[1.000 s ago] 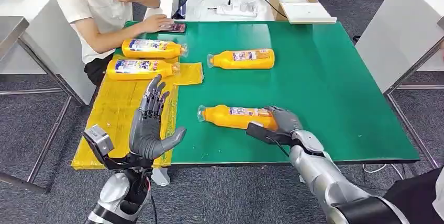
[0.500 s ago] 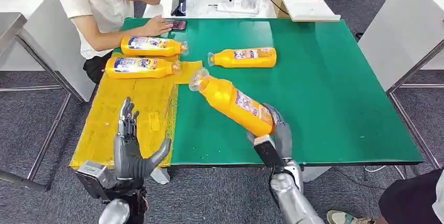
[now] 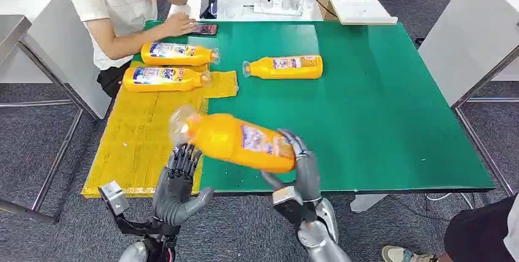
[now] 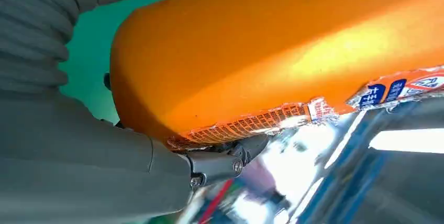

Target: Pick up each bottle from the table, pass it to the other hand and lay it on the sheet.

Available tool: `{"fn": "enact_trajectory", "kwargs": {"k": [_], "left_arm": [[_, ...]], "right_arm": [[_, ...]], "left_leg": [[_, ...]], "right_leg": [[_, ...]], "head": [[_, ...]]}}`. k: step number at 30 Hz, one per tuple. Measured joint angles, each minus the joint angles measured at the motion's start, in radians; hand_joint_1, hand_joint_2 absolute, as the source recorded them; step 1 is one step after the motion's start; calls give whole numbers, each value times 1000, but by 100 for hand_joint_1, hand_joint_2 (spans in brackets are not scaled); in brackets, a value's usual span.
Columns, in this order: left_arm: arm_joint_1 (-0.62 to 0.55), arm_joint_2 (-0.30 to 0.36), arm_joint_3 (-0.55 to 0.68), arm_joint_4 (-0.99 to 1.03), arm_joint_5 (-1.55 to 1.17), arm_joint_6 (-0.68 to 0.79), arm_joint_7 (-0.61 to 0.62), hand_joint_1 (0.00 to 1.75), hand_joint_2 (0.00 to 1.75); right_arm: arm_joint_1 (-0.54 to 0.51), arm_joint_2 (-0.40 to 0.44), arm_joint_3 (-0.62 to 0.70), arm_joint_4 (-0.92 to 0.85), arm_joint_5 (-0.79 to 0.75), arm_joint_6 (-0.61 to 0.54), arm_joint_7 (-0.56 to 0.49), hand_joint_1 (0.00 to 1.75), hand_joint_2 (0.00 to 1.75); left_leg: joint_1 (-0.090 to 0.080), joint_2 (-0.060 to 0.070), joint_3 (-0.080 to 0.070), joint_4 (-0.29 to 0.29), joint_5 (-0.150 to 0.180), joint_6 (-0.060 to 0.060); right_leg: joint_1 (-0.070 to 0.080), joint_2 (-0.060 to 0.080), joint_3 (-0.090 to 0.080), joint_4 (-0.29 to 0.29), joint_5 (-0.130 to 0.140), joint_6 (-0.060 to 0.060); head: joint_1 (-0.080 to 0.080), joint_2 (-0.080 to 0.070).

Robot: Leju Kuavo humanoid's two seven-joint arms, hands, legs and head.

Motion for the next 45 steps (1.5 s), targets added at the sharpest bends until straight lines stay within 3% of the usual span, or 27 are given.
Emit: {"fn": "enact_trajectory", "kwargs": {"k": [10,12,13,14,15,24,25,26,27,37,40,45], "left_arm": [[-23,-2,-6,22,20,-39,-8,0,175],[-24,-5,-6,22,-7,2,-36,23,175],[-24,-7,-6,22,-18,21,-51,23,175],[-23,-8,-6,22,-24,35,-62,150,175],[-22,-10,-6,21,-26,54,-72,175,175],[-8,-21,5,10,-20,109,-89,175,175],[-7,-21,7,10,-20,109,-89,175,175],[-7,-21,9,10,-18,110,-89,175,175],[-6,-21,10,10,-18,110,-89,175,175],[-7,-21,40,-7,-11,140,-87,175,175],[-35,-8,55,-5,-122,229,-69,175,175],[-106,60,105,46,-573,530,-75,175,175]], "right_arm": [[-39,45,188,142,35,36,-13,175,175],[-52,60,207,183,19,44,-18,175,175],[-59,68,219,205,10,44,-18,175,175],[-64,75,228,223,2,44,-18,175,175],[-69,82,236,240,-8,47,-19,175,175],[-109,111,279,352,-50,63,-18,175,175],[-111,112,280,357,-51,64,-18,134,175],[-113,114,282,362,-51,64,-18,5,175],[-115,115,282,366,-51,64,-18,0,0],[-116,116,317,403,-61,58,-14,0,0],[-104,113,317,409,-78,33,-20,0,0],[-60,90,284,407,-122,-56,-24,0,0]], "left_leg": [[0,0,0,0,0,0],[0,0,0,0,0,0],[0,1,0,0,0,0],[0,1,0,0,0,0],[0,0,0,0,0,0],[0,1,0,0,0,0],[0,1,0,0,0,0],[0,1,0,0,0,0],[0,1,0,0,0,0],[0,1,0,0,0,0],[0,0,-1,0,0,0],[1,1,0,0,0,0]], "right_leg": [[0,0,0,0,0,0],[0,0,0,0,0,0],[0,0,0,0,0,0],[0,0,0,0,0,0],[0,0,-1,0,0,0],[0,0,-1,0,0,0],[0,0,-1,0,0,0],[0,0,-1,0,0,0],[0,0,-1,0,0,0],[0,0,-2,0,0,0],[0,0,-2,0,0,0],[1,0,-1,0,0,0]], "head": [[0,0],[0,0],[0,0],[0,0],[0,0],[0,0],[0,0],[0,0],[0,0],[0,0],[0,0],[0,0]]}}
